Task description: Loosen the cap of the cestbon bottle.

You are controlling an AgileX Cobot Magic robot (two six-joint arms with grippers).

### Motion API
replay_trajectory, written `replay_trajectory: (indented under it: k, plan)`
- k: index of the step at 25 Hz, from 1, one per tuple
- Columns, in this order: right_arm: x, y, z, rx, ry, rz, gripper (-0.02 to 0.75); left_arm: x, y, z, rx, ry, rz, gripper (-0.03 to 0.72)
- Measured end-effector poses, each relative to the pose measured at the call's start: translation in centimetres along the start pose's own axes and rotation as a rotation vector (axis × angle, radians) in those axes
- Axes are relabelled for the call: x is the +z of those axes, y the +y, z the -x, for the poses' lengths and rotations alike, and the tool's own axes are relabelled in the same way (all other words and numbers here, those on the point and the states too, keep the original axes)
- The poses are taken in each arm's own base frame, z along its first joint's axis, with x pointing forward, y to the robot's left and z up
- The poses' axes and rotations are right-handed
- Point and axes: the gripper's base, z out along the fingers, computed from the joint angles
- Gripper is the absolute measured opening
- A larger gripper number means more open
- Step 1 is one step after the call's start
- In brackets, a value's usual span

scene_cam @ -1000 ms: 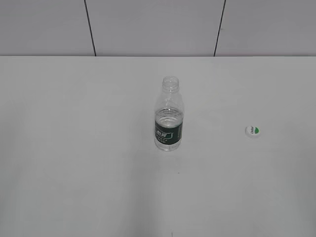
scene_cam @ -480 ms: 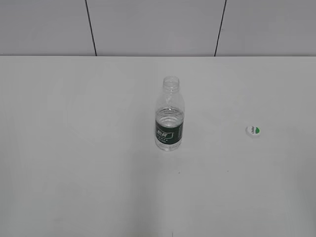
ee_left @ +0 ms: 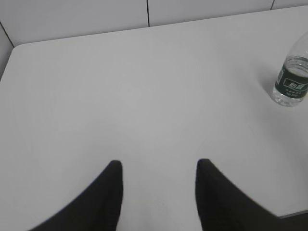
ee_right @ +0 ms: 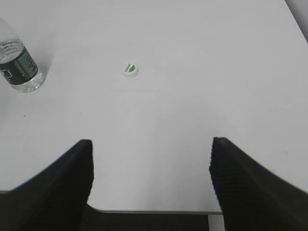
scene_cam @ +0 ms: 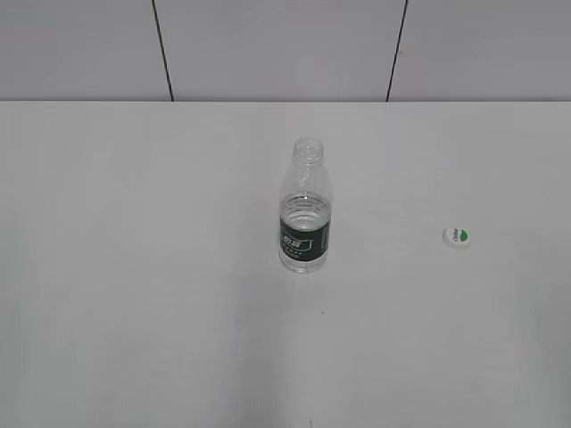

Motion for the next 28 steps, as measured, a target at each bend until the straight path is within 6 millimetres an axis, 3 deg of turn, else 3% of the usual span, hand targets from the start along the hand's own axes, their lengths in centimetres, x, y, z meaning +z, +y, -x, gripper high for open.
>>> replay_trajectory:
  k: [28]
  plan:
    - [-0.01,-0.42,0.0,-0.025,0.001,-0.046,0.582,0.06,-0.28,0.08,-0.052,-0.002,0.046,0.275]
